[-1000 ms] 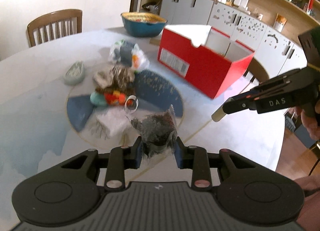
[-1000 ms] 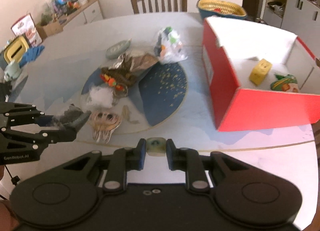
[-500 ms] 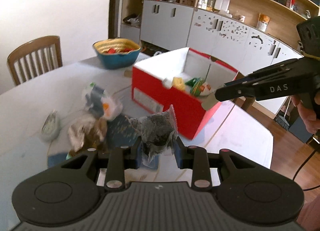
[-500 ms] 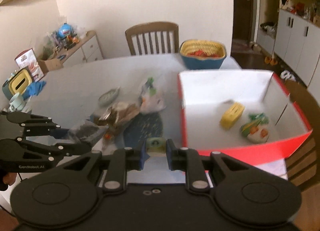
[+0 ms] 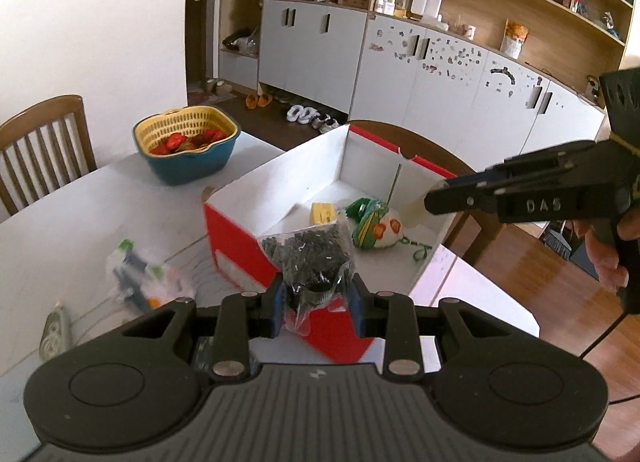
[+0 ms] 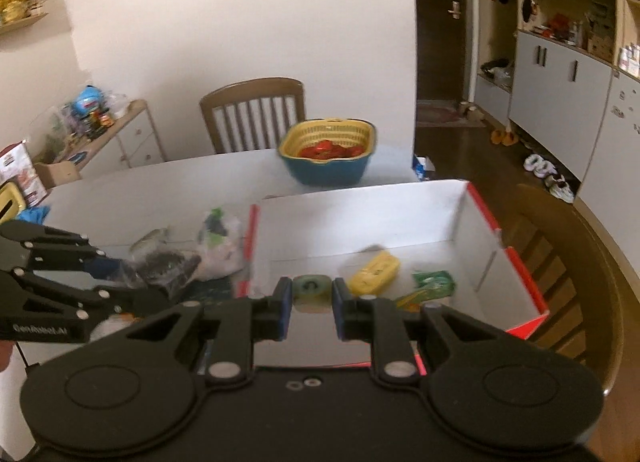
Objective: Organize objects
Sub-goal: 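Carry the mesh bag and green cylinder with both tools into the shoebox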
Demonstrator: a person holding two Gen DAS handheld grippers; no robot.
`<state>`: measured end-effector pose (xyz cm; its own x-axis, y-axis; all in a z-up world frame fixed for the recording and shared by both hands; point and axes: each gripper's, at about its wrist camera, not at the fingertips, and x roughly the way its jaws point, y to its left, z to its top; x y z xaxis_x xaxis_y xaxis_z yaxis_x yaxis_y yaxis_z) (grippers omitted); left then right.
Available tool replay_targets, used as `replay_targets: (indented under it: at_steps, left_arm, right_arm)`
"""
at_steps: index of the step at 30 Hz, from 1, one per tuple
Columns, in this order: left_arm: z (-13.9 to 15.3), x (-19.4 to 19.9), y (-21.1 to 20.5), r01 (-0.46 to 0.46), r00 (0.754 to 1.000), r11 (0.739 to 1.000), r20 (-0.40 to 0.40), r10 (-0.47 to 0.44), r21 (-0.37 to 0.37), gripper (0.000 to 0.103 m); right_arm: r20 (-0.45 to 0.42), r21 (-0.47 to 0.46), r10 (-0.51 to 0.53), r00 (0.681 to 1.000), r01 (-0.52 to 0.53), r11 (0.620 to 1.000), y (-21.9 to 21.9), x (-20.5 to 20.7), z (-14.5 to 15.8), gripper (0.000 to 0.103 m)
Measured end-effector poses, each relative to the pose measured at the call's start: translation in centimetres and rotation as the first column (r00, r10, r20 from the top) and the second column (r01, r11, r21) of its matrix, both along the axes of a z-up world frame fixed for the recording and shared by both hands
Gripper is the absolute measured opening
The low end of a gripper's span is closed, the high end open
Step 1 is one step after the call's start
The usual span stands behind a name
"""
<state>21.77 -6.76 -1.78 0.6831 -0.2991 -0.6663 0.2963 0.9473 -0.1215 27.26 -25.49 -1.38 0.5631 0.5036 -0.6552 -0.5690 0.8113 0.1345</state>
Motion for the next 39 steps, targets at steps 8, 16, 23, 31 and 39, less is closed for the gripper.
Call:
replay_targets:
  at_steps: [8,16,23,31,39]
  left_arm:
    - [-1.1,5.5,-2.4,-0.039,0.996,0.999,-0.079,0.038,-0.011,0.031]
    - [-2.7,10.5,-5.4,-0.072,0.987,0.996,-0.143,0.077,0.046,0.031]
    - [-5.1,14.6,-6.7,-0.094,0.966,0.988,-0.230,0.120,0.123,0.031]
    - [-7.5,17.4,-7.2,-0.107,0.944,0.976,-0.288,0.158,0.188,0.031]
    - [-9.7,18.8,-7.6,-0.119,0.925,0.969,-0.330,0.188,0.219,0.031]
  right_arm:
    - [-0.035,-0.021,-0.019,0.999,0.018,1.000,-2.0,3.8,-2.1,0.019]
    - [-0.081,-0.037,0.010,0.997,-0.013,0.999,-2.4,6.8,-4.2,0.019]
    - [-0.111,-0.064,0.067,0.992,-0.074,0.995,-1.2,8.6,-5.5,0.019]
    - [-0.160,-0.115,0.161,0.974,-0.181,0.977,0.7,10.2,-7.8,0.019]
    - [-0.175,-0.167,0.222,0.959,-0.251,0.953,1.6,11.1,-9.8,0.019]
